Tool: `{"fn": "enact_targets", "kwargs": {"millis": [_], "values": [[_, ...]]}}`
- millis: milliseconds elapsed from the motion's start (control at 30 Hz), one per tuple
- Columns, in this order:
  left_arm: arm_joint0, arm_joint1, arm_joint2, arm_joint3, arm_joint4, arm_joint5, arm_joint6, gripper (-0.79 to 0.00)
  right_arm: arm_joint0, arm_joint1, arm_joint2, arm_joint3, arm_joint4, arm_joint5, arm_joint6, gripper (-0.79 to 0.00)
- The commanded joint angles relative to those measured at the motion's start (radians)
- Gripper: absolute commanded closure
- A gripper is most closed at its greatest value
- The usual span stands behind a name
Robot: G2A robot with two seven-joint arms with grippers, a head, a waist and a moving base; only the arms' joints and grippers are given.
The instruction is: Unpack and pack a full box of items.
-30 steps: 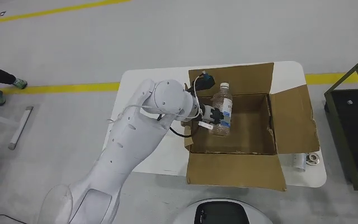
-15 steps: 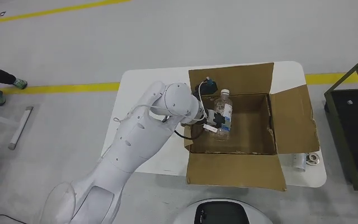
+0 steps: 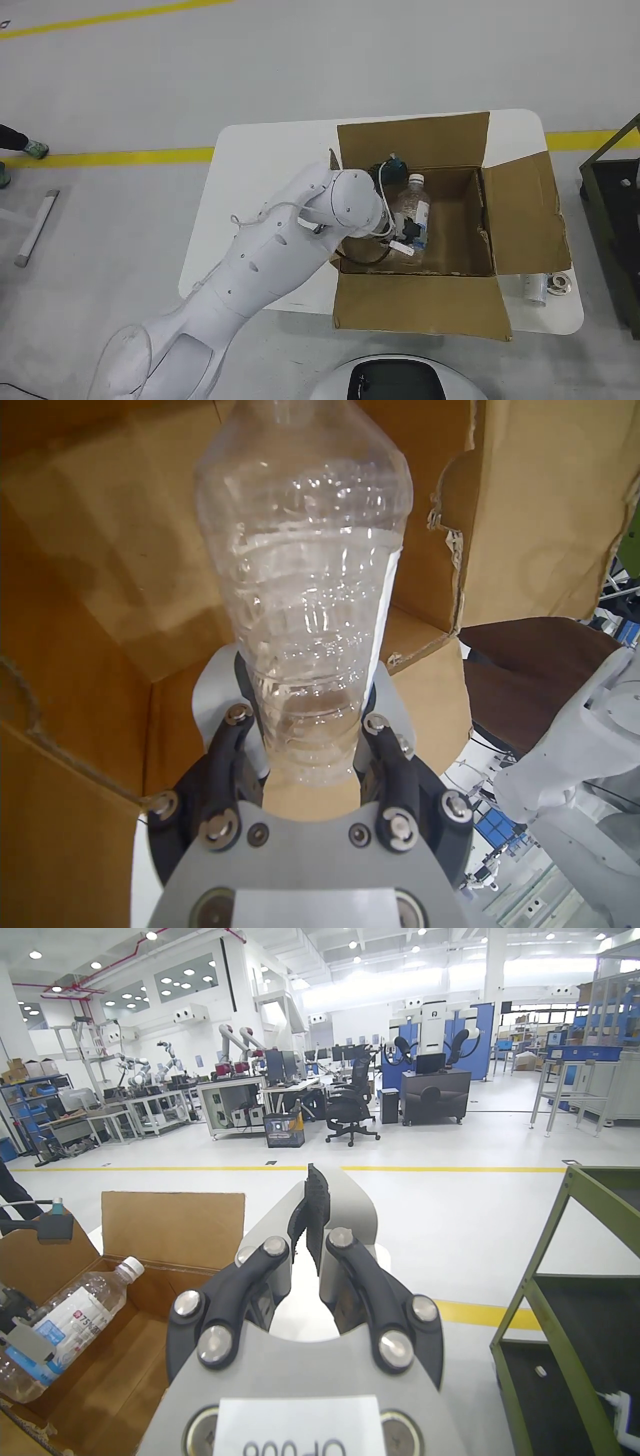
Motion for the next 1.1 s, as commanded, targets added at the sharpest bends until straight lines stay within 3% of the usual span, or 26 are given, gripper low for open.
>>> {"fn": "enact_targets", "kwargs": {"millis": [0,367,933,967,1000,1033,1067], "values": [[-0.025,-0.011,0.059,0.041,-0.015,0.032,0.032,0.0,-0.002,0.0,-0.002,-0.001,0.002,-0.001,-0.002,0.0],[-0.194,-0.077,0.34,0.232,-0.197,0.143,0.143,0.0,-0.007,-0.001,0.004,-0.002,0.008,-0.004,-0.006,0.0],[-0.152,-0.187,0.34,0.467,-0.051,0.054,0.053,0.0,-0.005,-0.002,0.008,-0.003,0.019,-0.009,-0.006,0.0],[-0.15,-0.194,0.34,0.48,-0.048,0.048,0.048,-0.055,-0.006,-0.003,0.008,-0.004,0.019,-0.009,-0.007,0.0],[-0.149,-0.2,0.34,0.493,-0.046,0.044,0.044,-0.336,-0.007,-0.003,0.008,-0.005,0.019,-0.009,-0.007,0.0],[-0.147,-0.209,0.34,0.51,-0.041,0.04,0.04,-0.785,-0.008,-0.003,0.009,-0.006,0.018,-0.009,-0.006,0.0],[-0.147,-0.214,0.34,0.518,-0.04,0.037,0.037,-0.785,-0.009,-0.003,0.009,-0.006,0.017,-0.009,-0.006,0.0]]}}
